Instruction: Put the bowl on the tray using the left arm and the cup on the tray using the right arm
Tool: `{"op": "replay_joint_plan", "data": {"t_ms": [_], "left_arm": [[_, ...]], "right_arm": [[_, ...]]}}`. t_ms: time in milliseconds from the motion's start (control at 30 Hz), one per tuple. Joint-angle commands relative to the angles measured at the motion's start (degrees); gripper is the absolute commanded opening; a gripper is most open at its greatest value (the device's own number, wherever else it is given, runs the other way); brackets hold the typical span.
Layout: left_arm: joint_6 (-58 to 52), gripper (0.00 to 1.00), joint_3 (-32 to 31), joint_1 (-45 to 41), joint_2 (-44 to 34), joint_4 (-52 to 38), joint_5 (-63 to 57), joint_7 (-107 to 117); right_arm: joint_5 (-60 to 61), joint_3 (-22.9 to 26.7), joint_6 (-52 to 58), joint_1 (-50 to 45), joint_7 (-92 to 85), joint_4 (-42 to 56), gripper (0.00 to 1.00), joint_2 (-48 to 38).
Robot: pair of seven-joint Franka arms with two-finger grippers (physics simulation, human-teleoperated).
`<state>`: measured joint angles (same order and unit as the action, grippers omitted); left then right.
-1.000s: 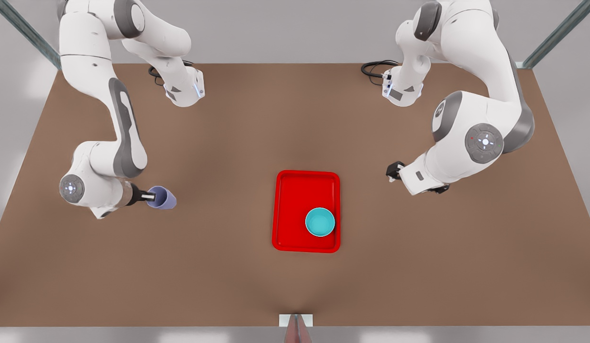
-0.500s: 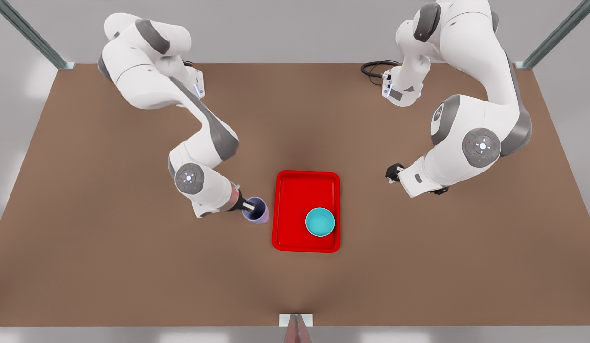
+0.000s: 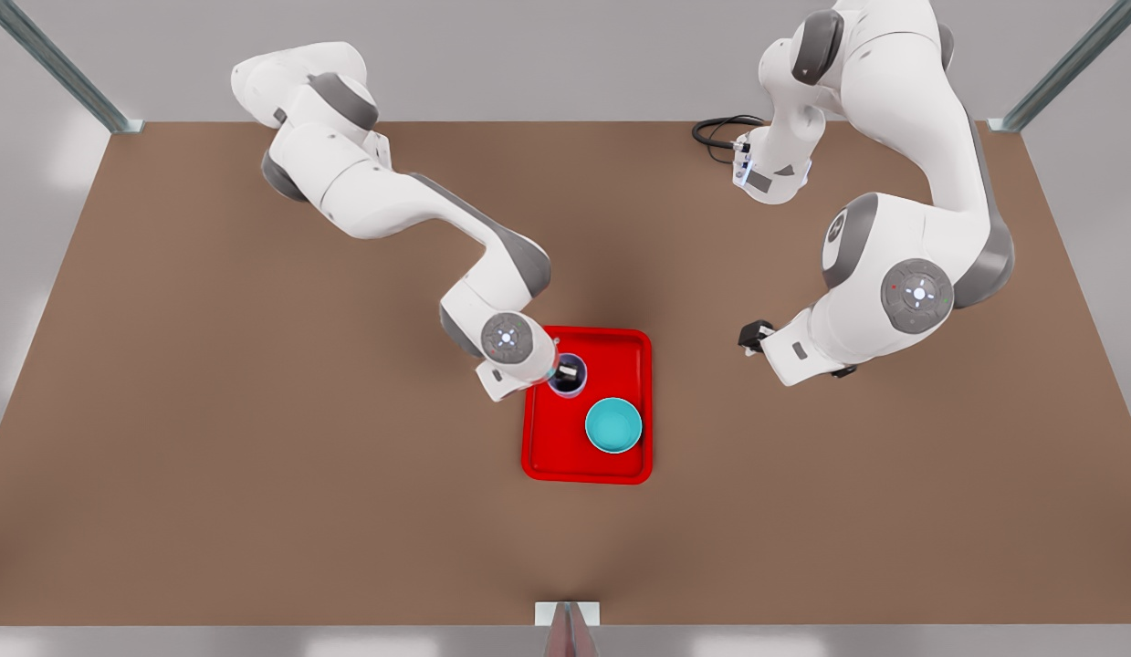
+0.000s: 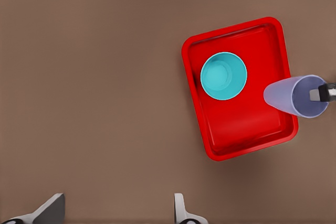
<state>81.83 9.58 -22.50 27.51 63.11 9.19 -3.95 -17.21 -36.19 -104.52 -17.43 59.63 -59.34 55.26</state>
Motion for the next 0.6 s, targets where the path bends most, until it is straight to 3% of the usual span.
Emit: {"op": "replay_joint_plan", "data": {"t_ms": [0,167,200,233,567], "left_arm": [[0.00,1.00,0.00,0.00,0.09,0.00,-0.05,0.00],[0.00,1.00,0.00,0.00,0.35,0.09,-0.05,0.00],[0.00,1.00,0.00,0.00,0.53,0.09,-0.05,0.00],[0.00,1.00,0.00,0.00,0.62,0.09,-0.05,0.09],[0.00,1.00,0.00,0.00,0.97,0.09,-0.05,0.00]], "right_arm": [[-0.37,-0.02,-0.07,0.03,0.05,0.01,0.21,0.20],[-3.27,0.07,-0.95,-0.68,0.14,-0.08,0.21,2.40],[-3.19,0.16,-0.86,-0.68,0.14,0.01,0.52,2.40],[-4.41,0.16,-0.86,-0.68,0.14,-0.08,1.00,2.57],[-5.47,-0.02,-1.74,-0.76,0.14,0.10,1.00,3.80]]}}
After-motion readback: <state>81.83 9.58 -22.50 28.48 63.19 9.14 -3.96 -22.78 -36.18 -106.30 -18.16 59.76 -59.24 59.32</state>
